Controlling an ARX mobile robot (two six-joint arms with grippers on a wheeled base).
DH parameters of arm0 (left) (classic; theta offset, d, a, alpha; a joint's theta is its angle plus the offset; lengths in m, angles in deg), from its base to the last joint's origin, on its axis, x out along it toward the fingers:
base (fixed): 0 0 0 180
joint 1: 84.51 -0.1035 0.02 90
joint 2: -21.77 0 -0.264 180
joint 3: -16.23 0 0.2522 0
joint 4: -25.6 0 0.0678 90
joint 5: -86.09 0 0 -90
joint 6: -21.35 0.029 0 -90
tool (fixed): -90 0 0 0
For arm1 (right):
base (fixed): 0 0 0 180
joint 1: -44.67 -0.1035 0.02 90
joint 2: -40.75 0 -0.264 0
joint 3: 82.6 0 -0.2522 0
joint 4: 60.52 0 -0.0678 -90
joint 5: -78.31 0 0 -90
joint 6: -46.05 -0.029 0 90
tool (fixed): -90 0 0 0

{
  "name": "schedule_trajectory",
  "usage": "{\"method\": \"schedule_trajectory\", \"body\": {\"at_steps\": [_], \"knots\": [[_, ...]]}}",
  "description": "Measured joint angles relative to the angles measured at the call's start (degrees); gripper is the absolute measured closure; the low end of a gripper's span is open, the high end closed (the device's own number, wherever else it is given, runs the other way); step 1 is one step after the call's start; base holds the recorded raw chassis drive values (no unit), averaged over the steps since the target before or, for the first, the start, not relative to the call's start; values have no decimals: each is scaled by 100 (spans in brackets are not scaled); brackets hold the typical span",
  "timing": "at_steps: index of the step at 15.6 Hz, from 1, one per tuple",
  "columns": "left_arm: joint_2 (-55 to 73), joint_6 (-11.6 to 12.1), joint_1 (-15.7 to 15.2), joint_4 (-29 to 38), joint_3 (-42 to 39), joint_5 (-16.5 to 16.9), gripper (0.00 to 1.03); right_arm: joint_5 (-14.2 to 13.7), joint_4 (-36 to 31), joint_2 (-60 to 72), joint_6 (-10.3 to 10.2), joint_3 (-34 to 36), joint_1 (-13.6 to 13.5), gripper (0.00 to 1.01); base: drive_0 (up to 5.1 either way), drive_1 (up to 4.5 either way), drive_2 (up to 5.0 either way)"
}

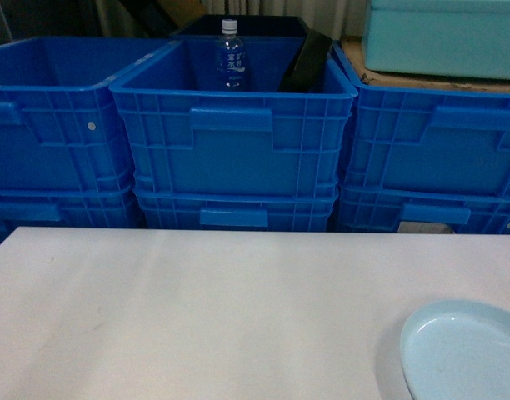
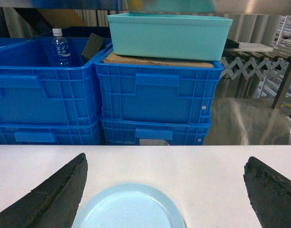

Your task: Place blue tray on left shelf second layer neatly

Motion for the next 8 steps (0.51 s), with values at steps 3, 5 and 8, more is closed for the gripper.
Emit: {"method": "schedule_trajectory", "body": {"at_steps": [3, 5, 8], "knots": [[0, 0, 0, 0, 0, 0, 5, 0, 0, 0, -2, 0, 0, 3, 0, 0, 0], [0, 0, 0, 0, 0, 0, 5, 199, -479, 297, -92, -4, 13, 3, 0, 0, 0], [0, 0, 0, 2, 0, 0, 5, 833, -1064, 1958, -813, -181, -79, 3, 0, 0, 0]]}}
